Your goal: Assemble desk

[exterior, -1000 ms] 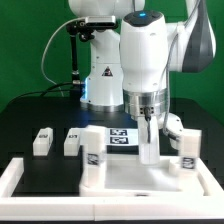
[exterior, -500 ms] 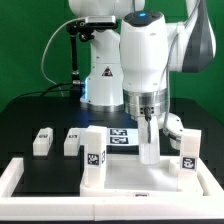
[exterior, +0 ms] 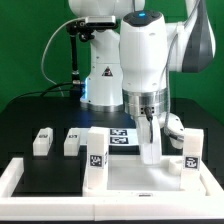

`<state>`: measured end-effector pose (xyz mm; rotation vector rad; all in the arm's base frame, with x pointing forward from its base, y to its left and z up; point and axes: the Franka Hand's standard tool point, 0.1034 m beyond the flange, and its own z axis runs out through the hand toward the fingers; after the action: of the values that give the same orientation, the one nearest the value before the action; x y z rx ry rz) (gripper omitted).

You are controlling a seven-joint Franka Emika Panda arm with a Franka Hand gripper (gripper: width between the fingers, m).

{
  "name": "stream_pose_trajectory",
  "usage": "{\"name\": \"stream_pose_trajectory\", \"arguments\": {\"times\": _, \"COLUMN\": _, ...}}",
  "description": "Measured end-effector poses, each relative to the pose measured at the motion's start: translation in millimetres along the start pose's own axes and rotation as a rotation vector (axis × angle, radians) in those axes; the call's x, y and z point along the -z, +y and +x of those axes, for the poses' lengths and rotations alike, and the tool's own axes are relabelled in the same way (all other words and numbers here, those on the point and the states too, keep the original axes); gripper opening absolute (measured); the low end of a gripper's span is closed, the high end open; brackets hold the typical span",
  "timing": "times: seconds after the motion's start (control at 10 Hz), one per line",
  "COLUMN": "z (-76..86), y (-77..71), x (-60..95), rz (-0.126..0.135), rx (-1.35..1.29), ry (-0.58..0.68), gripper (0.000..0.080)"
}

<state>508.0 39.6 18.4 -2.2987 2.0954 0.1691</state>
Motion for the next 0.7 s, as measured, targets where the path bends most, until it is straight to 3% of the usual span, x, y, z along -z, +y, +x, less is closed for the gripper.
{"name": "stream_pose_trajectory", "arguments": {"times": 0.2, "z": 20.5, "y": 12.5, "x": 1.8, "rz": -0.01, "rx": 0.214, "ry": -0.002, "gripper": 0.0071}}
{"name": "stream_pose_trajectory", "arguments": {"times": 0.4, "z": 25.5, "y": 23.2, "x": -1.3, "rz": -0.048, "rx": 0.391, "ry": -0.024, "gripper": 0.0077}}
{"name": "stream_pose_trajectory", "arguments": {"times": 0.7, "z": 29.1, "y": 27.0, "x": -1.3, "rz": -0.041, "rx": 0.48, "ry": -0.002, "gripper": 0.008}}
